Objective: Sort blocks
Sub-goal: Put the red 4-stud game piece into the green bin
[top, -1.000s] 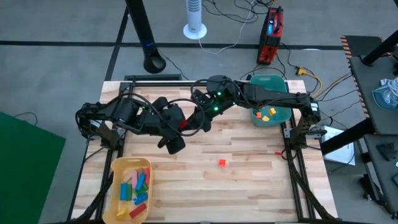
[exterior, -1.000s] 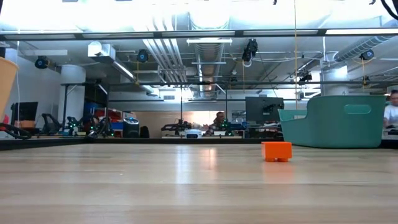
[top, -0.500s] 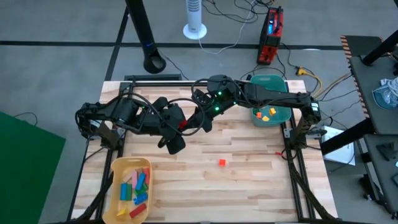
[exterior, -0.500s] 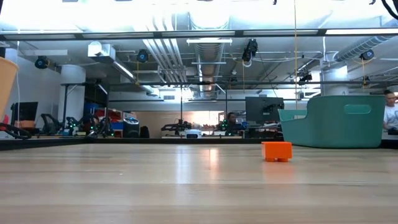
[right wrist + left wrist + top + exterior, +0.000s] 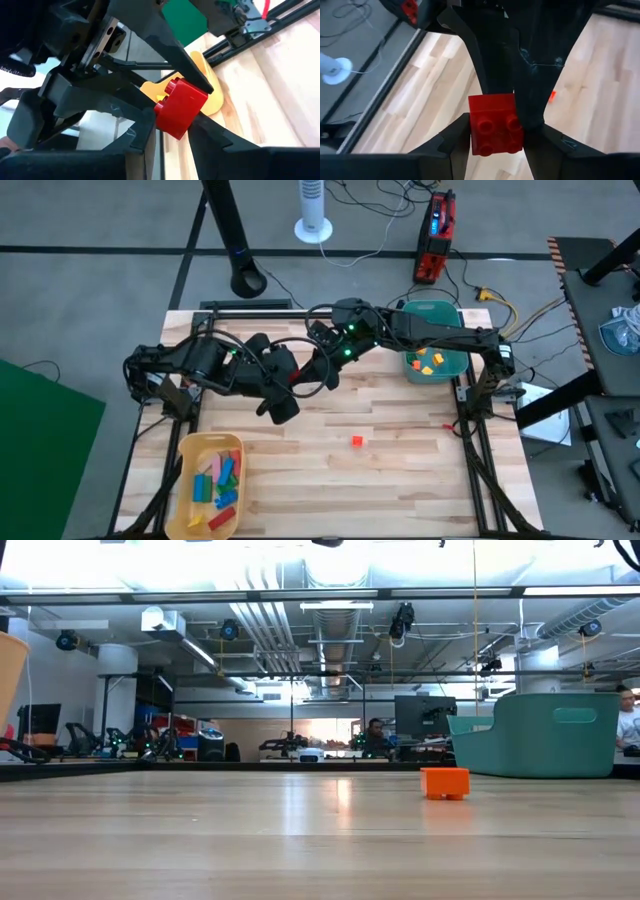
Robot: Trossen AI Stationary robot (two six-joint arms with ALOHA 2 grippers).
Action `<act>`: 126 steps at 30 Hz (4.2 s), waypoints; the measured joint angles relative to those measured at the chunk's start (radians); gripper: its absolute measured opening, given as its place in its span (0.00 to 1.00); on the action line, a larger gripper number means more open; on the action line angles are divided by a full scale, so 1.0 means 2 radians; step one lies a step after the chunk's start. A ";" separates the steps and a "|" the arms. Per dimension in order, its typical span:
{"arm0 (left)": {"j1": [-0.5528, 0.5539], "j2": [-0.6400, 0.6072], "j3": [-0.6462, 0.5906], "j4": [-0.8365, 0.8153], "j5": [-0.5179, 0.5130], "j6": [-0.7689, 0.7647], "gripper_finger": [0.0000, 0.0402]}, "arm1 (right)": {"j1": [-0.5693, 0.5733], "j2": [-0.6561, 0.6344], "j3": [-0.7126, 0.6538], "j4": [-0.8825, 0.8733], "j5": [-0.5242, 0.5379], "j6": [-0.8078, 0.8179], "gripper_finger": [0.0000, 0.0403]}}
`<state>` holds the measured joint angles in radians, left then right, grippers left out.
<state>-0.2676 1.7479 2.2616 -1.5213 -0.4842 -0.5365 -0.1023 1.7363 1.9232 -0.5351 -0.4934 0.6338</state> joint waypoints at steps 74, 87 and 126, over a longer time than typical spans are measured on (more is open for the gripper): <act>-0.003 0.027 0.028 0.018 0.029 0.058 0.38 | 0.018 0.001 -0.001 -0.007 -0.013 0.079 0.57; -0.003 0.025 0.044 0.022 0.022 0.077 0.38 | 0.018 0.001 0.012 -0.001 -0.016 0.056 0.34; 0.008 -0.001 0.046 -0.024 -0.043 0.062 0.50 | -0.369 -0.002 -0.276 -0.433 0.422 -0.150 0.29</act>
<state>-0.2520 1.7460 2.3532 -1.5698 -0.5698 -0.4123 -0.8403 1.7322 1.3721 -1.4004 0.3497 0.3345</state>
